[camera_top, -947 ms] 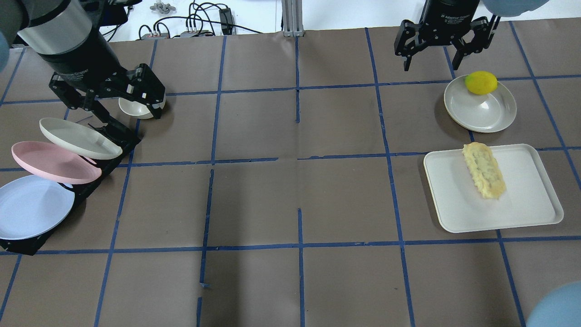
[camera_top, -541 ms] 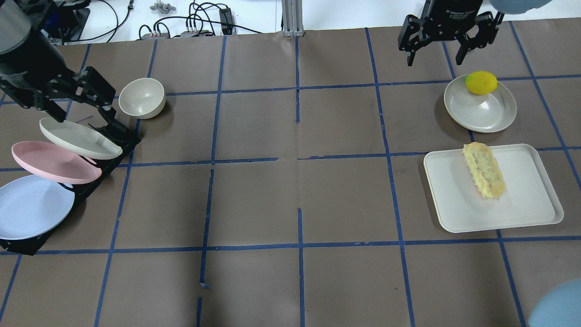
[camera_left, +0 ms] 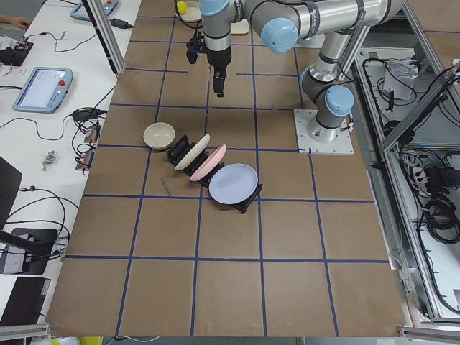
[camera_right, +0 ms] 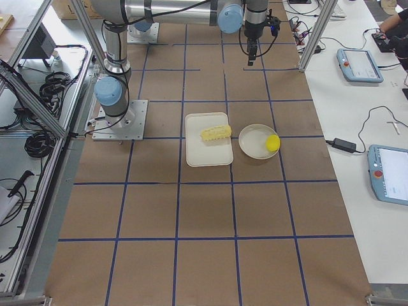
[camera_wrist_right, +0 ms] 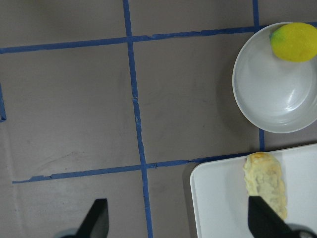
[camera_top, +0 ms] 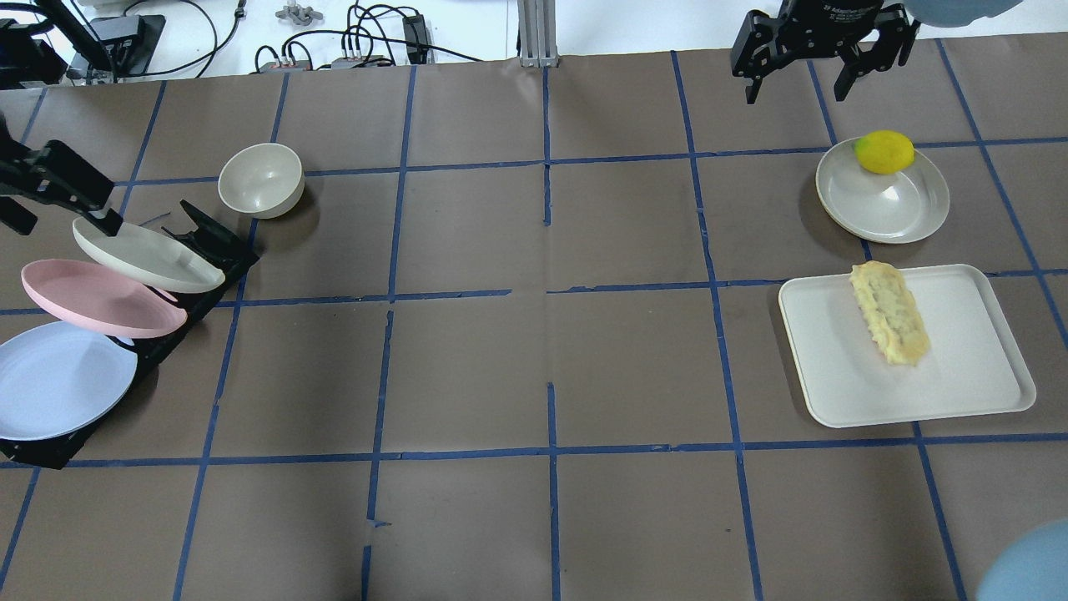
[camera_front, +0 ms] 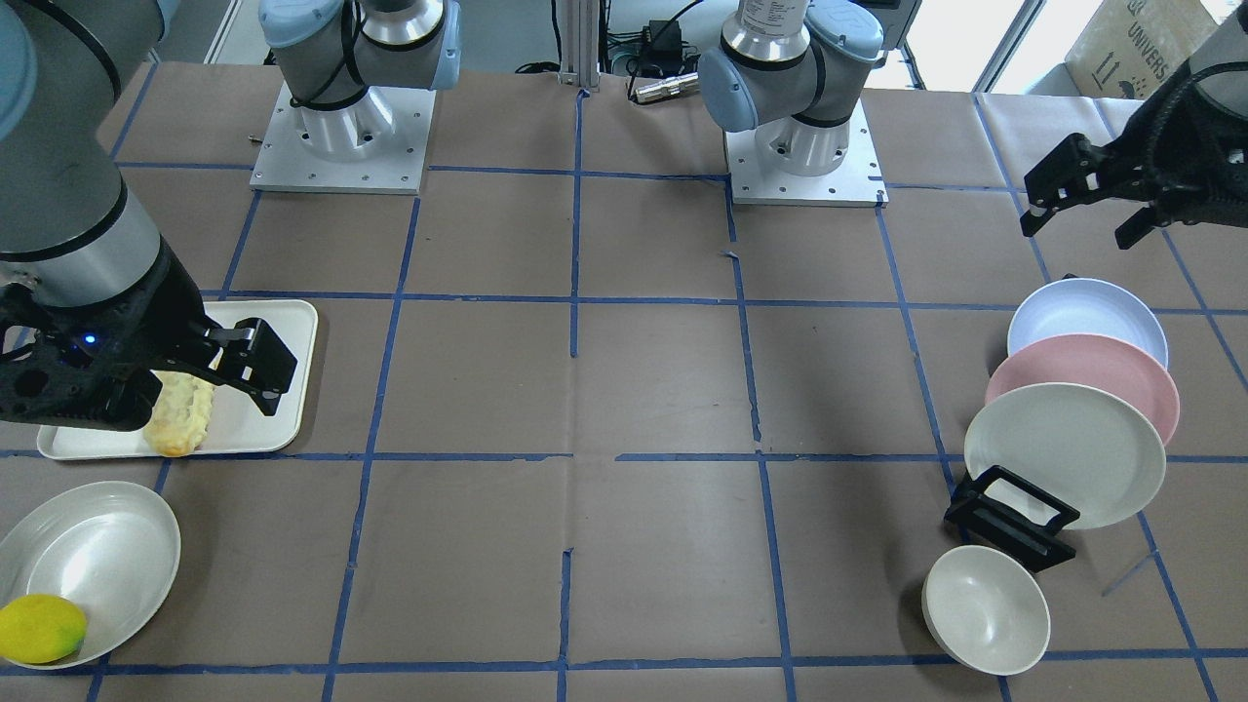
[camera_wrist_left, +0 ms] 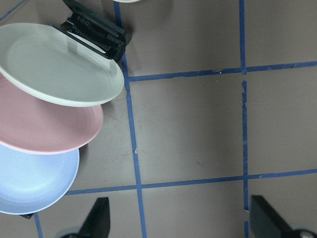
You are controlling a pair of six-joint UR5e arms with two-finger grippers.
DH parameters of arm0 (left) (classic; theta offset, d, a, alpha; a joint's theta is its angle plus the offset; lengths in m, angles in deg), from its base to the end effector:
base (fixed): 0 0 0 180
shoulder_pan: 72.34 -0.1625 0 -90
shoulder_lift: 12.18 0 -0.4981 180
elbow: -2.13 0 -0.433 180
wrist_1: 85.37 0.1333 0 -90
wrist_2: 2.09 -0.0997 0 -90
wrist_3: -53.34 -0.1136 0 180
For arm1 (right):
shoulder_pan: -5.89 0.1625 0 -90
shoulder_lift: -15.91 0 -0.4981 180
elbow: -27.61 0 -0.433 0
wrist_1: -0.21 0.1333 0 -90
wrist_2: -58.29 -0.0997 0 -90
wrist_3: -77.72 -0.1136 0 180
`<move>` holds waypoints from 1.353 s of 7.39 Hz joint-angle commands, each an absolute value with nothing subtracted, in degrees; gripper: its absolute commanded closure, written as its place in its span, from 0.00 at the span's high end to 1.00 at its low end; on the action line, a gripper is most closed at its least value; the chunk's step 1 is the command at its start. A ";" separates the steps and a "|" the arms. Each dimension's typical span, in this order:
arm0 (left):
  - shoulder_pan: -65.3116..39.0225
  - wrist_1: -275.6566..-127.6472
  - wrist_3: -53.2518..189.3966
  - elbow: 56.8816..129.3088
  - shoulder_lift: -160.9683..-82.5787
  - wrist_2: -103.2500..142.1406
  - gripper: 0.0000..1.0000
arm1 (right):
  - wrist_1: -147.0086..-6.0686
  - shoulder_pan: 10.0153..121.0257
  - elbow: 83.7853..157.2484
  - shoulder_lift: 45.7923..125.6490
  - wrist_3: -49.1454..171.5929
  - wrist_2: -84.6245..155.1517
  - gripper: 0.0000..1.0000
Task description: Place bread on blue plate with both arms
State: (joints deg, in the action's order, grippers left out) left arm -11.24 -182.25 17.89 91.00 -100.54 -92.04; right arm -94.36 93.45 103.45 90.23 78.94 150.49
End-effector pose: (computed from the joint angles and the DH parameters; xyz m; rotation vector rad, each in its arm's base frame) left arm 0.1295 -0.5106 0.5609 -0.1771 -3.0962 -0.0935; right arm 0.1002 -0.6779 0.5225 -0.0346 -3.1003 0.0806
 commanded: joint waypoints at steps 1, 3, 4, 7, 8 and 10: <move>-22.02 -182.05 5.49 92.64 -101.30 -91.48 1.00 | -94.45 88.46 105.03 90.27 94.60 149.70 1.00; -28.11 -181.18 -2.61 93.79 -102.09 -91.30 1.00 | -94.62 82.20 108.27 92.46 105.72 149.69 1.00; -31.70 -180.04 -9.17 93.62 -103.14 -91.47 1.00 | -95.76 79.74 111.51 92.99 106.37 149.60 0.99; -42.44 -177.05 -19.66 91.79 -113.21 -91.21 1.00 | -107.49 77.53 126.16 96.06 106.46 149.87 1.00; -44.28 -175.56 -21.26 91.25 -117.26 -91.21 1.00 | -112.50 76.13 130.75 97.37 106.99 149.78 1.00; -46.50 -172.15 -22.94 88.89 -124.81 -91.03 1.00 | -119.38 72.62 136.22 97.48 108.66 149.52 1.00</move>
State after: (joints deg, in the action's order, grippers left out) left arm -45.39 -174.51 -21.90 90.35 -119.96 -91.13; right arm -115.22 74.88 132.55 97.34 107.95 149.68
